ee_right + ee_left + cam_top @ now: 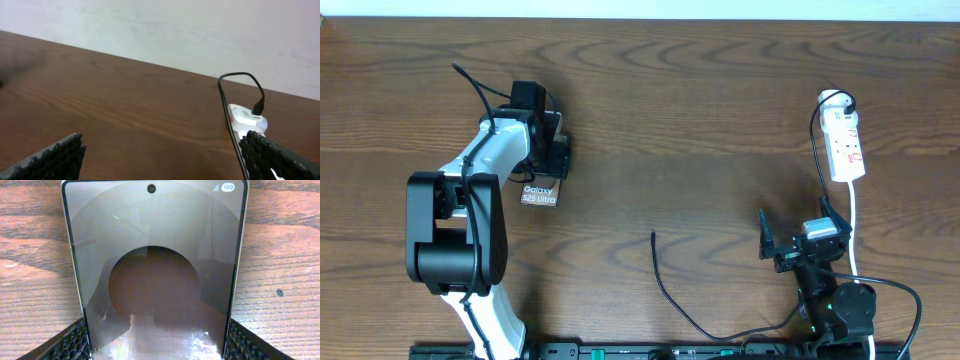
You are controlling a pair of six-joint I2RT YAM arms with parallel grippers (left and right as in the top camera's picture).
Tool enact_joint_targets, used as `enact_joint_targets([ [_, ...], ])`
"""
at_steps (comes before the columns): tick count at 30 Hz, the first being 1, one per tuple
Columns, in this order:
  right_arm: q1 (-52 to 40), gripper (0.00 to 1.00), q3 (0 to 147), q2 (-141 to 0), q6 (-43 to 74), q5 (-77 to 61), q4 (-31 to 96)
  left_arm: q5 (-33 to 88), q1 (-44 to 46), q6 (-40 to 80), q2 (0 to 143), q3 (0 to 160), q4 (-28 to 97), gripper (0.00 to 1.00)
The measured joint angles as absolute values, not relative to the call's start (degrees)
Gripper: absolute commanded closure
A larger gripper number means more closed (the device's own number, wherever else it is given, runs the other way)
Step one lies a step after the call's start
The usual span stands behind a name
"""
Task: Plug charger to phone and switch on socket
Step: 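Close the left gripper on the phone's long edges, then lift the phone with the left gripper and turn it upright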
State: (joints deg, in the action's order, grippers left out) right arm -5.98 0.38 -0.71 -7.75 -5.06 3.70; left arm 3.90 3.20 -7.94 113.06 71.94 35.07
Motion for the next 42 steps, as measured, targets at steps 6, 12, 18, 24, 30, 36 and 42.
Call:
enact_joint_targets([
  [6, -5.98, 0.01, 0.38, -0.71, -7.77, -5.06, 3.70, 3.90, 3.20, -7.94, 113.06, 71.94, 35.07, 0.33],
  [12, -5.98, 0.01, 0.38, -0.71, -7.75, -5.06, 3.70, 3.90, 3.20, -7.94, 113.06, 71.94, 35.07, 0.37],
  [18, -5.98, 0.01, 0.38, -0.71, -7.77, -5.06, 3.70, 3.90, 3.20, -7.94, 113.06, 71.94, 35.07, 0.48],
  [24, -5.98, 0.01, 0.38, -0.71, -7.75, -5.06, 3.70, 3.90, 3.20, -7.94, 113.06, 71.94, 35.07, 0.64],
  [30, -5.98, 0.01, 0.38, -0.71, -7.75, -5.06, 3.70, 3.90, 3.20, -7.94, 113.06, 71.94, 35.07, 0.92],
  [36, -5.98, 0.01, 0.38, -0.71, -7.75, -5.06, 3.70, 3.90, 3.20, -7.94, 113.06, 71.94, 35.07, 0.92],
  [42, -5.98, 0.01, 0.38, -0.71, -7.75, -5.06, 3.70, 3.90, 3.20, -7.94, 113.03, 72.14, 35.29, 0.93],
])
